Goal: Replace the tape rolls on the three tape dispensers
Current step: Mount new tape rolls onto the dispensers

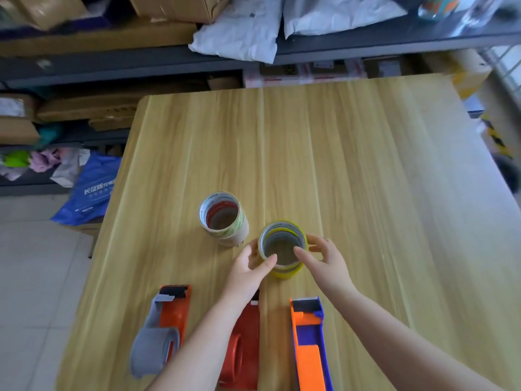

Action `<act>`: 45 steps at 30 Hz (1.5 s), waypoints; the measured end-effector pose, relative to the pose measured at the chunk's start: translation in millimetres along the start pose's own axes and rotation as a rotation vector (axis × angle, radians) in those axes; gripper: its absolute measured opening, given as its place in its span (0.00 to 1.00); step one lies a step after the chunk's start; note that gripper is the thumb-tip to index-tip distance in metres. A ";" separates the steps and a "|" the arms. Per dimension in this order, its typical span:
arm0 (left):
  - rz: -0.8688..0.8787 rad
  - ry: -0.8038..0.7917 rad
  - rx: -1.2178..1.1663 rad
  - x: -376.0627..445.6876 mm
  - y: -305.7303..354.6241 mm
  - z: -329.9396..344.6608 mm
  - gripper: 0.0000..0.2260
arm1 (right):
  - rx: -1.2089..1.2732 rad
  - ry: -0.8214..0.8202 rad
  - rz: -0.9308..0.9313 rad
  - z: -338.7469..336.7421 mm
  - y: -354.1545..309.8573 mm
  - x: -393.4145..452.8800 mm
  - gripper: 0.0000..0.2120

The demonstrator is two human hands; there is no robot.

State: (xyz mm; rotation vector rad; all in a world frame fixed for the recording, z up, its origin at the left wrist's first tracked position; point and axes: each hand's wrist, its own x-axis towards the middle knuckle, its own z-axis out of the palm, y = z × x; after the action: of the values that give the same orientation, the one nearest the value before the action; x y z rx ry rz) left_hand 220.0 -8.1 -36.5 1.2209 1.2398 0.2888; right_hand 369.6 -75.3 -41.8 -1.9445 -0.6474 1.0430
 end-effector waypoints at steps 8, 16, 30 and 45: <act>0.152 0.108 0.028 -22.0 12.1 -4.6 0.22 | 0.027 0.144 -0.125 1.2 -21.3 -15.9 0.15; 0.216 0.054 -0.239 -69.0 27.5 -48.5 0.17 | 0.135 0.068 -0.196 12.9 -54.2 -52.9 0.08; 0.010 -0.100 -0.560 -123.1 -9.0 -195.8 0.07 | 0.179 -0.154 0.025 170.5 -74.9 -150.4 0.16; -0.007 0.061 -0.197 -120.8 -71.7 -223.7 0.10 | 0.145 -0.134 -0.008 202.6 -41.1 -195.3 0.05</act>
State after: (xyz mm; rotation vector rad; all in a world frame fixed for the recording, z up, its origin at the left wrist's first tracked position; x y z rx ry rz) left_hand -40.4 -4.7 7.8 1.0447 1.2367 0.4354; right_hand 92.7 -112.2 11.2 -1.7572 -0.6339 1.1902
